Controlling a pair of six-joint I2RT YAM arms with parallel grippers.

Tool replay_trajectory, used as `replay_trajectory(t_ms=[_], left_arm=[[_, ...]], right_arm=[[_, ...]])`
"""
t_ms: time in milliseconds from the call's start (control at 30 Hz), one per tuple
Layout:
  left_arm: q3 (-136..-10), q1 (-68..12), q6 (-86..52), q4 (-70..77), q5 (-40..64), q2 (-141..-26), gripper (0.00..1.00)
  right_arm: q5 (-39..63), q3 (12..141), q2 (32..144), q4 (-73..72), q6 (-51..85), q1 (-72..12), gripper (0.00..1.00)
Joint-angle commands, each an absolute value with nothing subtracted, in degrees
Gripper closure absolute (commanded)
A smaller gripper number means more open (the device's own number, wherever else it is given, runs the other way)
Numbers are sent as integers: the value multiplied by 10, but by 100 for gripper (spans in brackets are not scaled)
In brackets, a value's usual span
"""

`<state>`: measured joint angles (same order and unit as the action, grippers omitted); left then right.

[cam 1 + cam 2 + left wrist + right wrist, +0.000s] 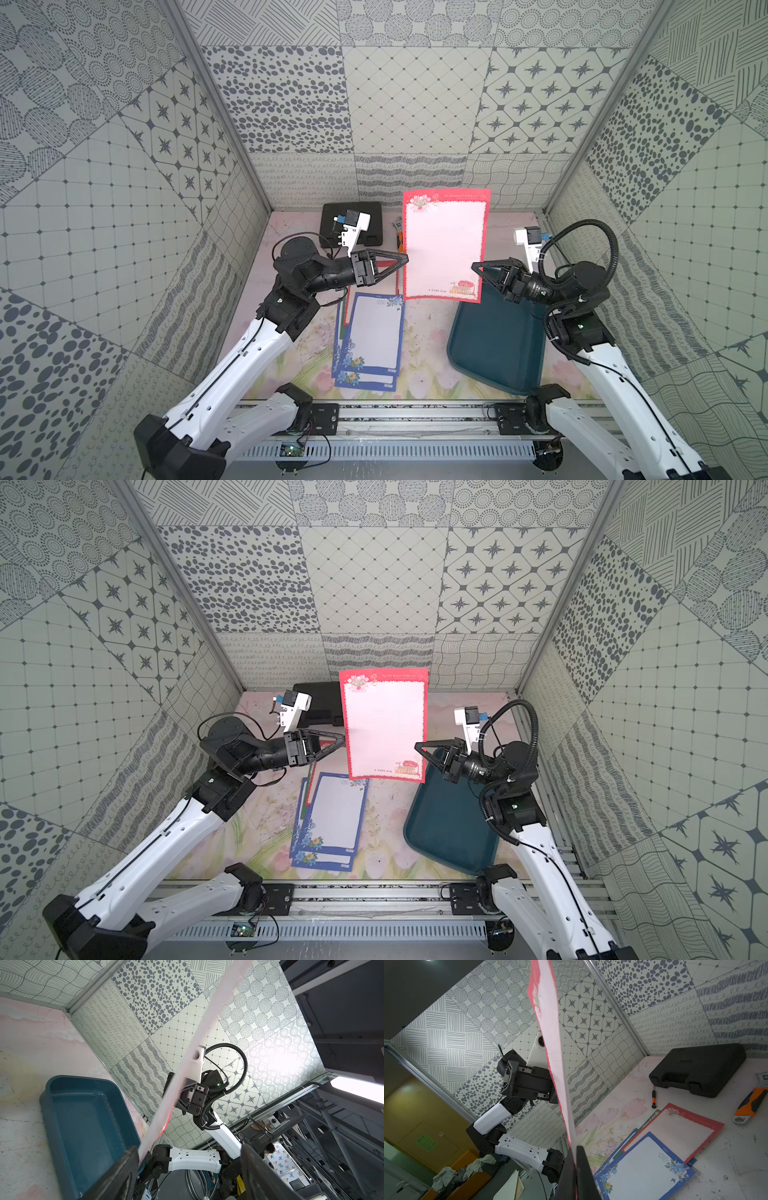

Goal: Take out the stationery paper from the storage box
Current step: Place the stationery paper at the center of the board.

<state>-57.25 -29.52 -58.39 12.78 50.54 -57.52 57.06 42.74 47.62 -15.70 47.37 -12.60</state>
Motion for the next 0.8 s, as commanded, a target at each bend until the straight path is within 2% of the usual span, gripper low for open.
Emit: replay_trajectory(t_ms=[0,133,200,300,400,467,533,567,600,667,767], left_arm=[[-573,-295,-586,182,504,-583,21],[-586,-302,-564,130,493,-610,24],[-587,-306,-562,119,492,-626,31],[-582,-308,-547,95,483,-641,51],[-578,-307,-517,43,453,-635,66],[-578,-307,-491,-3,431,-625,83],[-577,-307,-469,-39,416,-618,95],[-577,-307,-459,-56,411,-615,100],[-578,-306,-451,-72,407,-614,100],[-581,-304,-432,-107,407,-615,100],[-585,-295,-401,-168,401,-623,100]], right_arm=[[571,428,477,-223,502,-145,100],[580,428,488,-212,493,-164,100],[582,427,495,-209,492,-169,100],[583,425,498,-189,477,-172,100],[563,426,487,-114,432,-172,100],[541,426,481,-65,406,-172,96],[523,422,480,-40,398,-172,82],[519,420,481,-34,399,-172,80],[516,419,484,-32,400,-172,74],[507,426,492,-14,397,-172,47],[470,450,501,58,361,-172,34]])
